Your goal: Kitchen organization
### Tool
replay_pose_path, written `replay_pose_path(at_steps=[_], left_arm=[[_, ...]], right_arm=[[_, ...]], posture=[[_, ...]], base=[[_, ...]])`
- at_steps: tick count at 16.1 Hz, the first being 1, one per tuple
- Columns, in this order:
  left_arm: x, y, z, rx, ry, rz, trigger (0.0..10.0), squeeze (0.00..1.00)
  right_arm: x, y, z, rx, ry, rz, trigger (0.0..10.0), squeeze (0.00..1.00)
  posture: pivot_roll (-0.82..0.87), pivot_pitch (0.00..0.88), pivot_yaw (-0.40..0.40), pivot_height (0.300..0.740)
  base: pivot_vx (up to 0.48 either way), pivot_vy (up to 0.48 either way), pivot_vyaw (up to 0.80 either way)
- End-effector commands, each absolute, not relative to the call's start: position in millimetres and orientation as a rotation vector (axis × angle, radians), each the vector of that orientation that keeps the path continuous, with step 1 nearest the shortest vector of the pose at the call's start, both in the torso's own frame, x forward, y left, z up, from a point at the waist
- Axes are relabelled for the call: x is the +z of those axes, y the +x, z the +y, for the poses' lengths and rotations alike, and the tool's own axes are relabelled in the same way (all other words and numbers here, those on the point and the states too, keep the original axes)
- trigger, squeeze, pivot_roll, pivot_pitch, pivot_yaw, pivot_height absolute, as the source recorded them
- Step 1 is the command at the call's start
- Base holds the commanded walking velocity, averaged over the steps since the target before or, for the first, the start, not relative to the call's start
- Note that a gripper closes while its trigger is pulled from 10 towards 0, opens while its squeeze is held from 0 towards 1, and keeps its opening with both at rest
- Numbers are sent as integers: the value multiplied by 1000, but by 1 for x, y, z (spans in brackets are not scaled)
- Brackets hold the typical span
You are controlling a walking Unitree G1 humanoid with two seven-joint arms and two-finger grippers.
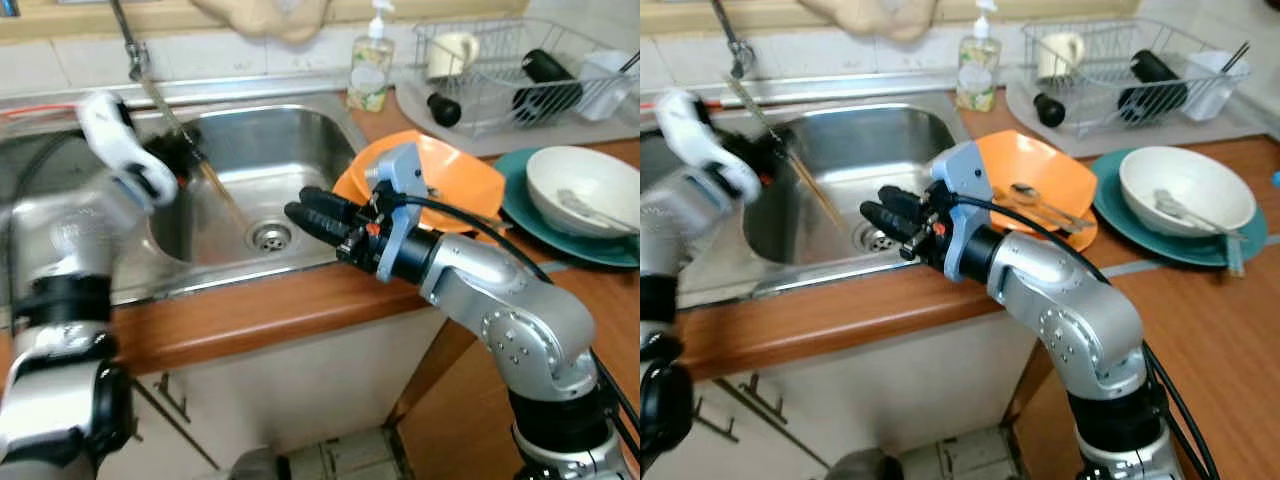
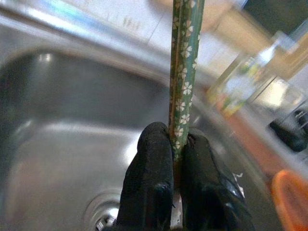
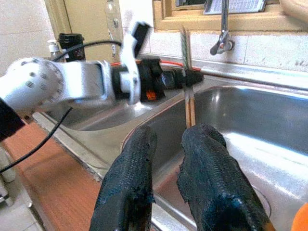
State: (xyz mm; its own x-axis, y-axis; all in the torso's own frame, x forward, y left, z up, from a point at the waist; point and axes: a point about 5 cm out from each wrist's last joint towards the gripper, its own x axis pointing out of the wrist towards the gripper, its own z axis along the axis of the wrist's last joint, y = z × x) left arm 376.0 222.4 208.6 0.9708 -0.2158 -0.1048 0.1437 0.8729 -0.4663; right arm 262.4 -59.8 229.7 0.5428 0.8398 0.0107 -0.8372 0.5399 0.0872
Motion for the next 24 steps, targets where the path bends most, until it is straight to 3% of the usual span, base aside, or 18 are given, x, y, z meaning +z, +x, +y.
replay_pose_path(at_steps=[1, 2, 4, 5, 7, 13, 15, 17, 19, 20, 21, 22, 24], left_arm=[[209, 383, 215, -186, -429, 168, 10000, 933], [204, 385, 211, -185, -414, 189, 10000, 1000], [199, 388, 206, -195, -396, 210, 10000, 1000], [198, 390, 202, -202, -370, 216, 10000, 1000], [200, 393, 197, -234, -288, 187, 10000, 1000], [222, 376, 181, -419, -191, -61, 10000, 1000], [228, 355, 173, -502, -102, -139, 10000, 1000], [229, 333, 166, -561, -41, -186, 10000, 1000], [223, 311, 161, -605, -36, -181, 10000, 894], [222, 307, 161, -612, -33, -175, 10000, 894], [220, 294, 157, -638, -33, -176, 10000, 314], [220, 292, 156, -640, -32, -177, 10000, 314], [211, 280, 148, -675, 13, -146, 10000, 75]], right_arm=[[231, 260, -59, 988, 70, 23, 10000, 0], [230, 259, -58, 988, 80, 33, 10000, 0], [229, 257, -56, 990, 98, 51, 10000, 0], [229, 257, -55, 982, 110, 55, 10000, 1000], [233, 261, -57, 925, 190, 27, 10000, 1000], [269, 270, -67, 774, 198, -192, 10000, 1000], [277, 272, -74, 723, 89, -264, 10000, 1000], [276, 278, -88, 656, 109, -267, 10000, 1000], [277, 282, -109, 576, 97, -271, 10000, 1000], [276, 282, -113, 572, 91, -267, 10000, 1000], [270, 284, -133, 525, 33, -241, 10000, 1000], [269, 284, -138, 515, 19, -236, 10000, 1000], [264, 280, -168, 453, -11, -209, 10000, 439]], posture=[[2, 0, 61, 716], [2, 0, 61, 716], [-7, 0, 67, 716], [-6, 0, 71, 716], [-7, 0, 73, 716], [-18, 0, 77, 716], [-24, 0, 65, 716], [-19, 0, 56, 716], [-27, 0, 57, 716], [-27, 0, 57, 716], [-30, 0, 57, 716], [-30, 0, 57, 716], [-39, 0, 59, 716]], base=[[0, 0, 0], [0, 0, 0], [0, 0, 0], [0, 0, 0], [0, 0, 0], [0, 0, 0], [0, 0, 0], [0, 0, 0], [0, 0, 0], [0, 0, 0], [0, 0, 0], [0, 0, 0], [0, 0, 0]])
